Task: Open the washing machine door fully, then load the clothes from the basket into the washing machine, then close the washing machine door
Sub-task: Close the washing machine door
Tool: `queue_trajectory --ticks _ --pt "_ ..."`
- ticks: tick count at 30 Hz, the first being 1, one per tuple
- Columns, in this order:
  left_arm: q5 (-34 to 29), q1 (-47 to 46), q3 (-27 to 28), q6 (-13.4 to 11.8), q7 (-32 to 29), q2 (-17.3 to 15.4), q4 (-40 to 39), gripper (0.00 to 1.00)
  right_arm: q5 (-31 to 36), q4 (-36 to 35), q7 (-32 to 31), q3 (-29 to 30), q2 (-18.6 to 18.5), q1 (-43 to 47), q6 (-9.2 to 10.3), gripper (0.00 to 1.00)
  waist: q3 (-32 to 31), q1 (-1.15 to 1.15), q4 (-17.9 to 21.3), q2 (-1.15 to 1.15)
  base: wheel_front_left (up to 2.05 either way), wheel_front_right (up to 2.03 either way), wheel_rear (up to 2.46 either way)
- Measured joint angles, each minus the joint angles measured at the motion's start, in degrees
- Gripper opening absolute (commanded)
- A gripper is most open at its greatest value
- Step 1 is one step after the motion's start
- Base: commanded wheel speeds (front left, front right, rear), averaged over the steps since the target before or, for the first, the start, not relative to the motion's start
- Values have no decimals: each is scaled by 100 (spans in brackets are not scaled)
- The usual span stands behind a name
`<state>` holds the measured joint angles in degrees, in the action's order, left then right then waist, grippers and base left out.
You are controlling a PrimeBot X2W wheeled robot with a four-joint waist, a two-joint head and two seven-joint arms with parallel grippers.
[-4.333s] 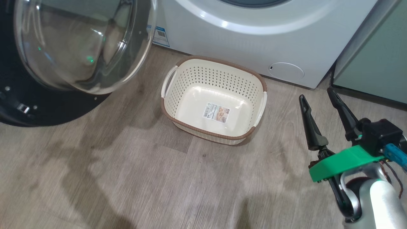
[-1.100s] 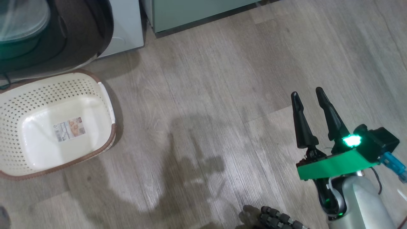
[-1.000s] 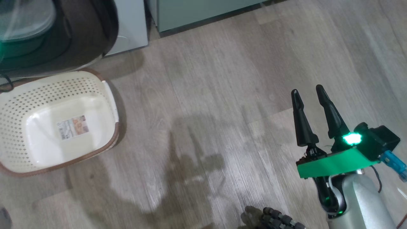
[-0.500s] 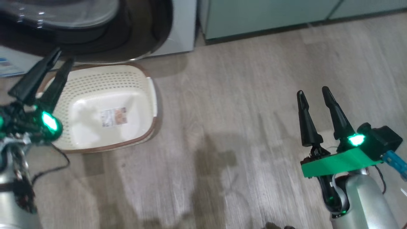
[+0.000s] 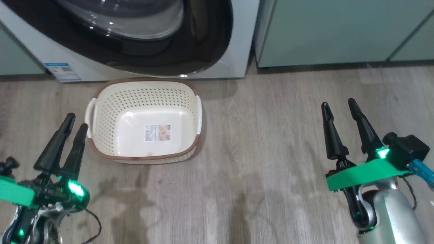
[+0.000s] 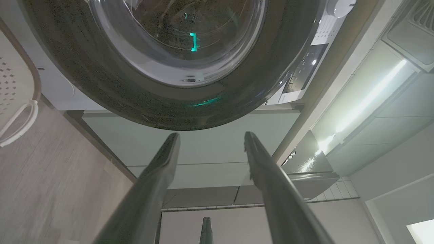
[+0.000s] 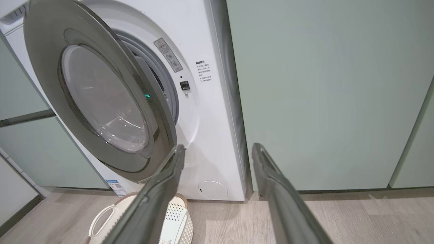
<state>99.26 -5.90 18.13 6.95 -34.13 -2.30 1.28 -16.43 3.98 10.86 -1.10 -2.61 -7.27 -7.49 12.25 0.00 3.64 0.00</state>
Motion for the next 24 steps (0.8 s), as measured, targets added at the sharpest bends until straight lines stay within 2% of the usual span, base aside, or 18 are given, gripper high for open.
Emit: queue_trajectory --ticks 7,10,12,14,15,16,19,21,22,24 --pt "-383 408 -425 1 990 2 -556 100 31 27 -88 130 -1 135 0 100 -252 0 -261 0 0 0 0" --pt "-1078 454 -527 1 1588 1 -753 100 30 32 -114 152 -1 136 0 100 -337 0 -310 0 0 0 0" --pt "-1294 453 -584 1 2019 -2 -872 100 30 35 -115 172 0 136 0 100 -385 0 -324 0 0 0 0" --pt "-2076 453 -722 1 2443 -22 -971 100 30 37 -129 221 0 139 0 100 -431 0 -330 0 0 0 0" --pt "-2076 453 -722 1 2443 -22 -971 100 30 37 -129 221 0 139 0 100 -431 0 -330 0 0 0 0" --pt "-2330 452 -786 1 2659 -25 -1033 100 31 37 -129 249 0 143 0 100 -453 0 -330 0 0 0 0" --pt "-3423 439 -1020 2 3228 -132 -1176 100 81 18 -171 314 0 204 0 100 -518 0 -327 0 0 0 0" --pt "-4480 431 -1200 -14 3545 -326 -1240 100 113 -11 -186 341 0 253 0 100 -553 0 -329 0 0 0 0" --pt "-4795 413 -1255 -66 3689 -375 -1304 100 133 -33 -189 364 0 271 0 100 -567 0 -330 0 0 0 0" --pt "-5777 358 -1464 -263 3867 -571 -1339 100 153 -109 -246 401 0 308 0 100 -592 0 -329 0 0 0 0"
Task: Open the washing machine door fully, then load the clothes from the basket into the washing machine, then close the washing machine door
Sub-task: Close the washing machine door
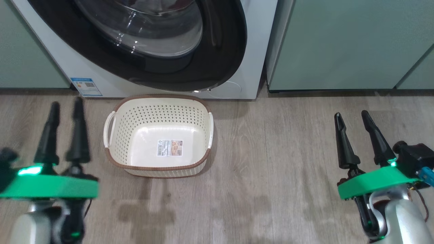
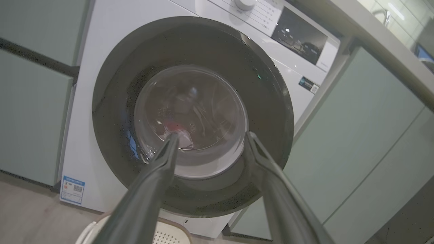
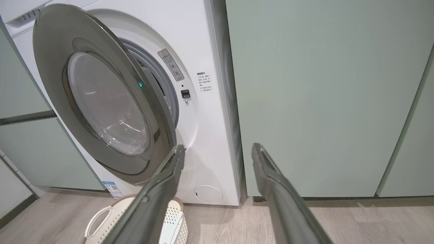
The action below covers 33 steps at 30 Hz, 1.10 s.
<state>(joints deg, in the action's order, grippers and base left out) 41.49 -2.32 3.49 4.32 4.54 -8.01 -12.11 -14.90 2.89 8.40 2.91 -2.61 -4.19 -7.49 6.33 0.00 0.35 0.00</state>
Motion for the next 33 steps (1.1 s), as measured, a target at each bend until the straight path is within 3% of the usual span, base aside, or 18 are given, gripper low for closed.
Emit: queue_trajectory --ticks 6,13,19,33 --pt "-1469 56 -467 -464 261 -167 240 100 90 -108 -119 54 1 38 0 100 -107 0 35 0 0 0 0" --pt "-2379 510 -910 -712 566 -261 781 100 168 -178 -238 115 1 395 0 100 -256 0 34 0 0 0 0" --pt "-2680 532 -1025 -762 778 -331 1169 100 232 -186 -299 220 3 508 0 100 -358 0 4 0 0 0 0" --pt "-2737 494 -1025 -813 916 -333 1343 100 233 -216 -370 235 3 511 0 100 -403 0 2 0 0 0 0"
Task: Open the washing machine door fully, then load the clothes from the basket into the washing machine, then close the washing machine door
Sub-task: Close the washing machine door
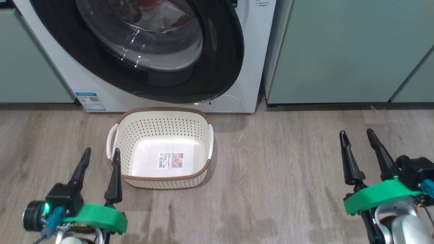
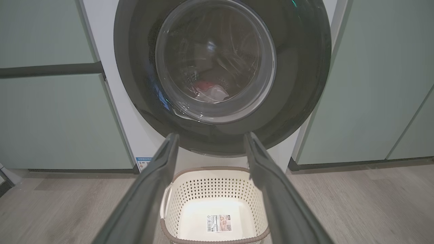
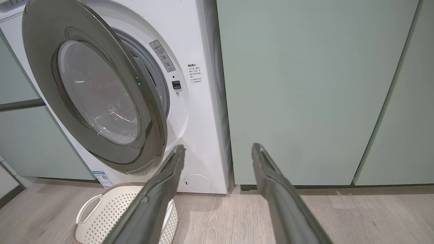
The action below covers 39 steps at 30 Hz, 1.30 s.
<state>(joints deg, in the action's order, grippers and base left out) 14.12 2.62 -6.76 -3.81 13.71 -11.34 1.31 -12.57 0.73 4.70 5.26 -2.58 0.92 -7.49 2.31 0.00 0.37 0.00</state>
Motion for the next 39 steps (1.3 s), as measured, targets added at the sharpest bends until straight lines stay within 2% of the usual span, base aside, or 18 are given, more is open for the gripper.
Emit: queue_trajectory --ticks 18,19,20,21,33,39 --pt "2 -88 4 -49 49 9 144 100 -1 -13 -43 10 1 -1 0 100 107 0 -42 0 0 0 0" --pt "1 -112 4 -51 49 11 149 100 -8 -13 -42 15 1 -2 0 49 113 0 -47 0 0 0 0" --pt "1 -136 7 -51 49 11 151 100 -25 -14 -42 22 1 -3 0 2 118 0 -51 0 0 0 0" --pt "1 -150 11 -51 49 11 151 100 -42 -14 -42 29 1 -3 0 0 124 0 -57 0 0 0 0" --pt "0 -329 21 -51 56 42 148 100 -46 -79 -125 45 1 -110 0 0 280 0 -254 0 0 0 0" --pt "0 -573 10 -48 57 169 98 100 83 -35 -279 -198 -3 -874 0 0 458 0 -630 0 0 0 0"
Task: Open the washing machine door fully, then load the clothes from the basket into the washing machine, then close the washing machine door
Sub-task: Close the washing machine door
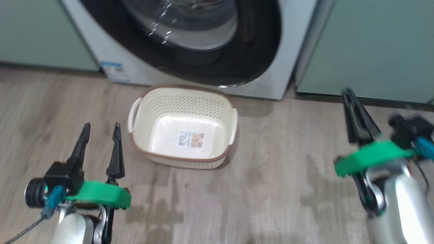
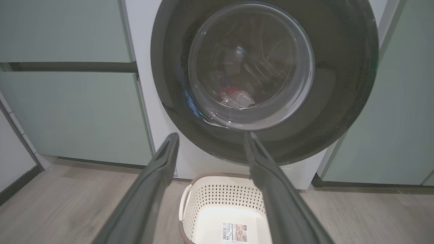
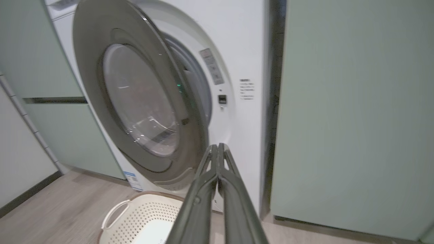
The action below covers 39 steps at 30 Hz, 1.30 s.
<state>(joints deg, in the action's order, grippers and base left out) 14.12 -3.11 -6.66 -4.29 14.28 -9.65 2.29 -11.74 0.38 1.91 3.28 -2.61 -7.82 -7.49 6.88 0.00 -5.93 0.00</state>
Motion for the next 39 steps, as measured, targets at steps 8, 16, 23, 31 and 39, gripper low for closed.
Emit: queue_trajectory --ticks 8,16,23,31,39 --pt "0 -358 37 58 1 256 -42 100 116 639 -176 -474 -288 -1421 0 0 346 1 -731 0 0 0 0" --pt "0 -569 142 216 16 501 -59 100 103 1505 -192 -636 -687 -2583 0 0 740 1 -1405 0 0 0 0" --pt "-19 -643 218 347 16 616 3 100 20 2205 -134 -673 -895 -3137 0 0 937 1 -1688 0 0 0 0" --pt "-113 -672 248 412 16 689 0 100 15 2625 12 -572 -965 -3543 -2 0 1004 0 -1650 0 0 0 0" --pt "-125 -917 269 467 16 734 -87 100 133 3101 16 -515 -1004 -4289 -2 0 1306 0 -1577 0 0 0 0"
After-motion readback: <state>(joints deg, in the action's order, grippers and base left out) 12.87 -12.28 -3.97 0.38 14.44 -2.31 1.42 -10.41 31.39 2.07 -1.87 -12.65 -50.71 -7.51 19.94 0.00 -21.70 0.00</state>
